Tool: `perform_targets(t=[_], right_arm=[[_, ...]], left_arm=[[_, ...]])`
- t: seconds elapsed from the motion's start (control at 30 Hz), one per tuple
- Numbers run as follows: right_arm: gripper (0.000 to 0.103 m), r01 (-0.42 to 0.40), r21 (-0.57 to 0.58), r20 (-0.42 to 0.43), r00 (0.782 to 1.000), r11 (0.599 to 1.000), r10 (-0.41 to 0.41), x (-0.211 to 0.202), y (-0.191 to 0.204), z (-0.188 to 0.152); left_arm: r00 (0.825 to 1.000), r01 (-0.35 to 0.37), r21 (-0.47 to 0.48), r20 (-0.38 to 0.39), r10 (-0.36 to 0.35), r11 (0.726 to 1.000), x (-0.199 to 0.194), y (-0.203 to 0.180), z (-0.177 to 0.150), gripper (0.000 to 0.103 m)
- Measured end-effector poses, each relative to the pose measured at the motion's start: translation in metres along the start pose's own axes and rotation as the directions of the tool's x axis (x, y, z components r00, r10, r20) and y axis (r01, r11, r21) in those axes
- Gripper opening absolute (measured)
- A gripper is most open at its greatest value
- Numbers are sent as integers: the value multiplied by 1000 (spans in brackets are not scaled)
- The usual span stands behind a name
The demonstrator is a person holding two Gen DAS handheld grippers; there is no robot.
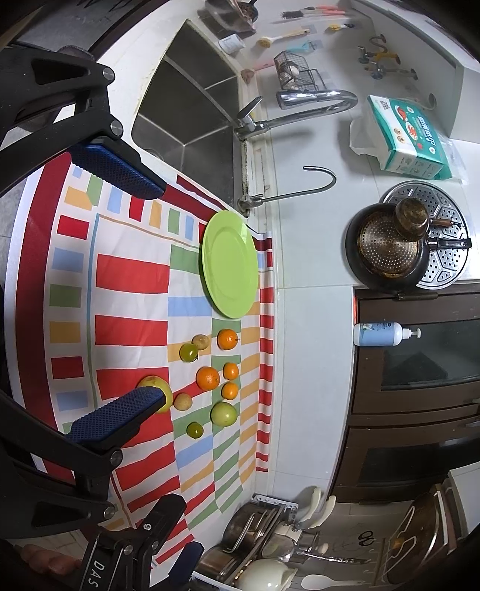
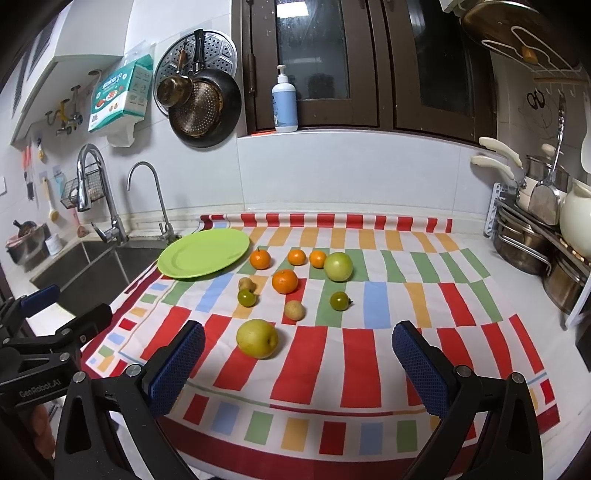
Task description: Organize fruits
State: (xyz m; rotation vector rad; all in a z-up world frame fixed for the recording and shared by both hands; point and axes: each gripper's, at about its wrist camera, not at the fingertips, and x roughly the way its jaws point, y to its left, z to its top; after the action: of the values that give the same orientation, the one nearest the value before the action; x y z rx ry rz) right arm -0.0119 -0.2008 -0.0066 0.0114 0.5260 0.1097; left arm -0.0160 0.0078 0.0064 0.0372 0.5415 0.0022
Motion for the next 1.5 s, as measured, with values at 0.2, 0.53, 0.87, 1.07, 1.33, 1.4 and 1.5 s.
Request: perform_targets(t=[0.2, 0.53, 0.87, 1.07, 1.33, 1.4, 1.5], right_arm=[[102, -7, -2, 4, 1000, 1000, 7, -1, 0, 0], [102, -7, -5, 11, 1000, 1000, 7, -3, -1, 0], [102, -6, -4, 10, 1000, 1000, 6, -3, 0, -1], [102, -7, -4, 11, 1000, 1000, 7, -3, 0, 0], [102, -7, -4, 11, 1000, 1000, 7, -3, 0, -1], [102, -7, -3, 11, 1000, 1000, 8, -3, 0, 0], [102, -7, -4, 12, 1000, 1000, 7, -3, 0, -1]], left_arm=[[1000, 2, 1, 7, -2, 1000, -1, -1, 0, 103], [1000, 3, 2, 10, -3, 1000, -2, -3, 1, 103], [1000, 9, 2, 12, -9, 1000, -3, -4, 1, 103], [1000, 12, 4, 13, -12, 1000, -3, -5, 1, 103], [1000, 14, 8, 11, -15, 1000, -2, -6, 2, 103], [1000, 15, 8, 11, -15, 1000, -2, -6, 3, 103], [1000, 17, 9, 10, -17, 1000, -1, -6, 3, 103]])
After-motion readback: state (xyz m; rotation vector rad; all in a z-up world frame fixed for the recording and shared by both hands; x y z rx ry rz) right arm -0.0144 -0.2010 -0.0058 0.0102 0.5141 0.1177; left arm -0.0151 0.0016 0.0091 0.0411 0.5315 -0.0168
